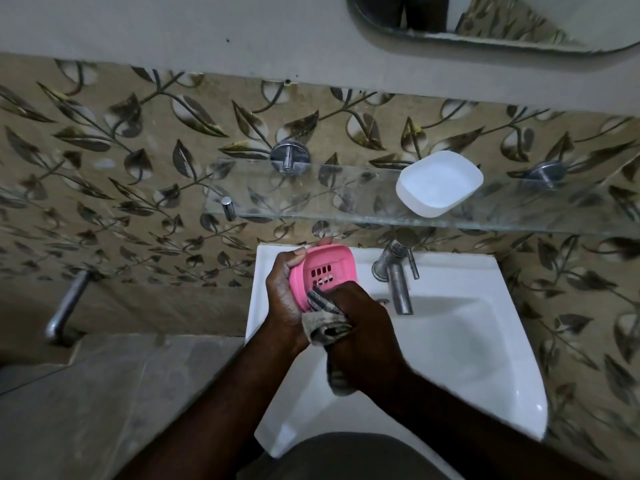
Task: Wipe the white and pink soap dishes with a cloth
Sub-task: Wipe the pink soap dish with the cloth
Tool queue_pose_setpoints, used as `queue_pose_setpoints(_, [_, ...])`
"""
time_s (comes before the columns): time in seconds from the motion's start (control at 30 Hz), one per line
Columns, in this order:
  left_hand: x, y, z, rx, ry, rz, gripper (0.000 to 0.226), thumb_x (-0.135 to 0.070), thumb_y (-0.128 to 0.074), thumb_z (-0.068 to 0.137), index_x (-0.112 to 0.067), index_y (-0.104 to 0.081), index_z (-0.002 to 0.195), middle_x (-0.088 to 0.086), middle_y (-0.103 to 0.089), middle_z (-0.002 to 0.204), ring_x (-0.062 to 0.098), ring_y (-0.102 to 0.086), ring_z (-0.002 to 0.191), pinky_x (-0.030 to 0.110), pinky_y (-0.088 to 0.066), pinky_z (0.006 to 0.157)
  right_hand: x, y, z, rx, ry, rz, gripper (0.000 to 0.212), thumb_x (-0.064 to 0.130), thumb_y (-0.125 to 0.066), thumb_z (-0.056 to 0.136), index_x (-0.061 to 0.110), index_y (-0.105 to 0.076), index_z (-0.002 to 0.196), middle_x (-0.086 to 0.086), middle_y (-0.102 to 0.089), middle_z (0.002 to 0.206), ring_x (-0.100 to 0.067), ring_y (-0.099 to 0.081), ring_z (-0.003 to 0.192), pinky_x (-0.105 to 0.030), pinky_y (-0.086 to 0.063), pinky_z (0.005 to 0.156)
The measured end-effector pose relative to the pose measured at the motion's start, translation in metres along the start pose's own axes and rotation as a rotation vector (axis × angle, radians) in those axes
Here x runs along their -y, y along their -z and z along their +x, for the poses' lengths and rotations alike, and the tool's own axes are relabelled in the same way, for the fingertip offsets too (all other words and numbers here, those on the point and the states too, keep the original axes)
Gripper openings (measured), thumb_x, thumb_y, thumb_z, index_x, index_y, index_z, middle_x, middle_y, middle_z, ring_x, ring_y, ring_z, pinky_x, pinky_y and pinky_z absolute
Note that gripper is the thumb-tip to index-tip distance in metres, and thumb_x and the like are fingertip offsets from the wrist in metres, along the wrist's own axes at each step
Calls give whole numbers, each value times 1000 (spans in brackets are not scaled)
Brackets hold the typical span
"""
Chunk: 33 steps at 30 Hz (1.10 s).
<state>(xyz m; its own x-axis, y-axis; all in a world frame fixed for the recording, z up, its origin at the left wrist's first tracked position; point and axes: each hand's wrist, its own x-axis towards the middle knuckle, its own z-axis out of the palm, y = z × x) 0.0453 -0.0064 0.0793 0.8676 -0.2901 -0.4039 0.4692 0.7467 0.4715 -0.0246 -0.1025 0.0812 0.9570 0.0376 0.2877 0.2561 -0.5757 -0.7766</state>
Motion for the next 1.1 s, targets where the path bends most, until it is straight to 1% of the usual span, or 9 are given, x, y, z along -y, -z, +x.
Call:
queue_pose_setpoints(0.13, [-6, 7, -2, 52, 27, 74, 76, -38, -56, 65, -3, -56, 132, 18, -61, 123, 32, -55, 109, 39, -46, 86, -35, 24, 13, 108, 254, -194, 29, 2, -75, 75, 10, -71, 103, -10, -68, 95, -26, -65, 88, -32, -54, 74])
queue_pose_setpoints(0.23, [-4, 10, -2, 90, 23, 102, 69, -38, -60, 61, -6, -63, 123, 15, -65, 115, 30, -58, 104, 38, -48, 83, -54, 31, 18, 94, 242, -353, 23, 2, -79, 72, 2, -73, 94, -12, -68, 93, -31, -66, 86, -40, -55, 70])
queue_pose_setpoints(0.4, [2, 9, 5, 24, -41, 78, 50, -33, -55, 65, -7, -71, 105, 14, -70, 100, 27, -64, 89, 33, -55, 75, -12, -9, 5, -44, -296, 150, 10, 18, -58, 80, 27, -62, 79, 1, -60, 73, -5, -60, 57, -31, -49, 46])
queue_pose_setpoints(0.5, [4, 11, 5, 23, -23, 20, 44, -30, -59, 60, -9, -76, 95, 11, -72, 91, 23, -67, 79, 33, -54, 72, -6, -4, -4, 39, -32, -3, 15, 17, -57, 77, 27, -62, 86, 9, -61, 81, -4, -60, 71, -21, -48, 60])
queue_pose_setpoints(0.63, [4, 11, -2, 44, 5, 107, 69, -35, -64, 55, -5, -64, 118, 15, -64, 107, 27, -62, 91, 35, -50, 75, -41, 23, 9, 127, 143, -254, 16, 6, -77, 76, 4, -73, 91, -11, -69, 89, -30, -67, 84, -40, -55, 70])
queue_pose_setpoints(0.7, [5, 9, -3, 58, -21, 129, 66, -34, -60, 61, -4, -62, 120, 16, -63, 112, 28, -59, 98, 36, -49, 79, -45, 26, 13, 73, 77, -266, 14, 9, -81, 74, 7, -72, 84, -6, -67, 83, -27, -67, 76, -38, -53, 63])
queue_pose_setpoints(0.83, [0, 1, 3, 59, -103, 93, 45, -24, -51, 70, -6, -64, 109, 12, -67, 106, 25, -62, 95, 36, -50, 84, -12, 1, 13, -6, -294, 118, 10, 19, -67, 76, 23, -59, 80, 4, -60, 71, -18, -58, 48, -28, -45, 42])
queue_pose_setpoints(1.0, [-5, 2, 5, 94, -93, 30, 37, -26, -52, 68, -10, -76, 92, 7, -74, 93, 22, -68, 87, 30, -55, 78, 2, -1, 7, 44, -37, 102, 13, 19, -58, 74, 25, -60, 86, 13, -61, 78, -5, -61, 63, -17, -47, 52])
queue_pose_setpoints(1.1, [-11, 11, 1, 35, -14, 136, 55, -40, -58, 64, -8, -73, 107, 13, -71, 102, 28, -64, 93, 37, -52, 79, -33, 17, 14, 102, 228, -191, 27, 2, -69, 74, 9, -72, 100, -6, -69, 95, -27, -67, 87, -29, -54, 72])
